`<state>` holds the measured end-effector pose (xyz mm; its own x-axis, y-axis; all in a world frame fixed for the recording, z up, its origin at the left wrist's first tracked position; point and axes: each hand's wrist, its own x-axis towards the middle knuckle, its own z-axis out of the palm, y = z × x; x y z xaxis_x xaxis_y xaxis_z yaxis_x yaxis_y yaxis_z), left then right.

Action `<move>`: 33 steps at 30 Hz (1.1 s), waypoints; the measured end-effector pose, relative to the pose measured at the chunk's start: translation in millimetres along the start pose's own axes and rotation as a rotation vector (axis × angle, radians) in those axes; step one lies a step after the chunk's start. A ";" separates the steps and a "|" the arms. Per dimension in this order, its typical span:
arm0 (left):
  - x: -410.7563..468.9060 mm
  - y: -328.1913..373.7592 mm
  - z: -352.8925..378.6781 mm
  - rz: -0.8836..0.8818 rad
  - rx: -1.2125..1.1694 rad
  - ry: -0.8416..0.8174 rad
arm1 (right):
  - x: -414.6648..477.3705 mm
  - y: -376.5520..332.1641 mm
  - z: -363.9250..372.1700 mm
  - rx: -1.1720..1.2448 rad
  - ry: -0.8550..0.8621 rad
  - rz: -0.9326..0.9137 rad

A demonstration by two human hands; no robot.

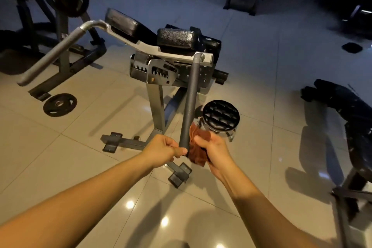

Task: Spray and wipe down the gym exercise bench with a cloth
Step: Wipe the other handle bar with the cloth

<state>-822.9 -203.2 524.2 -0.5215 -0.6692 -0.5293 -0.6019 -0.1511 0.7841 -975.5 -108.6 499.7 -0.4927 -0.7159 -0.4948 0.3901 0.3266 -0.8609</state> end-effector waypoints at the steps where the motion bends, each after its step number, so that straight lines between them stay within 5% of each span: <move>1: -1.0 1.3 0.4 -0.007 -0.014 -0.001 | -10.0 -1.1 -4.3 -0.054 -0.018 0.029; 5: -3.9 4.0 -0.5 -0.046 -0.062 -0.010 | -8.8 -71.0 6.3 -0.247 0.128 -0.265; 9: -4.9 3.4 -0.5 -0.098 -0.118 -0.029 | 47.4 -131.8 41.5 -0.838 0.175 -0.671; 12: -10.8 1.9 -2.4 -0.176 -0.212 -0.052 | 51.6 -114.3 44.7 -1.083 0.128 -0.661; 28: -31.3 2.2 -31.9 -0.333 -0.368 0.005 | -62.0 -14.0 17.3 -1.386 -0.385 -0.477; 31: -28.8 9.7 -28.6 -0.306 -0.360 0.010 | -81.1 -1.0 -19.6 -1.179 -0.197 -0.229; 33: -35.0 16.4 -27.0 -0.296 -0.362 0.001 | -82.5 -12.4 -39.1 -0.964 -0.105 -0.237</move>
<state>-798.2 -202.0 564.3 -0.3580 -0.5600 -0.7471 -0.4751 -0.5796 0.6621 -970.1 -29.4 546.6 -0.3865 -0.8630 -0.3253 -0.5304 0.4965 -0.6871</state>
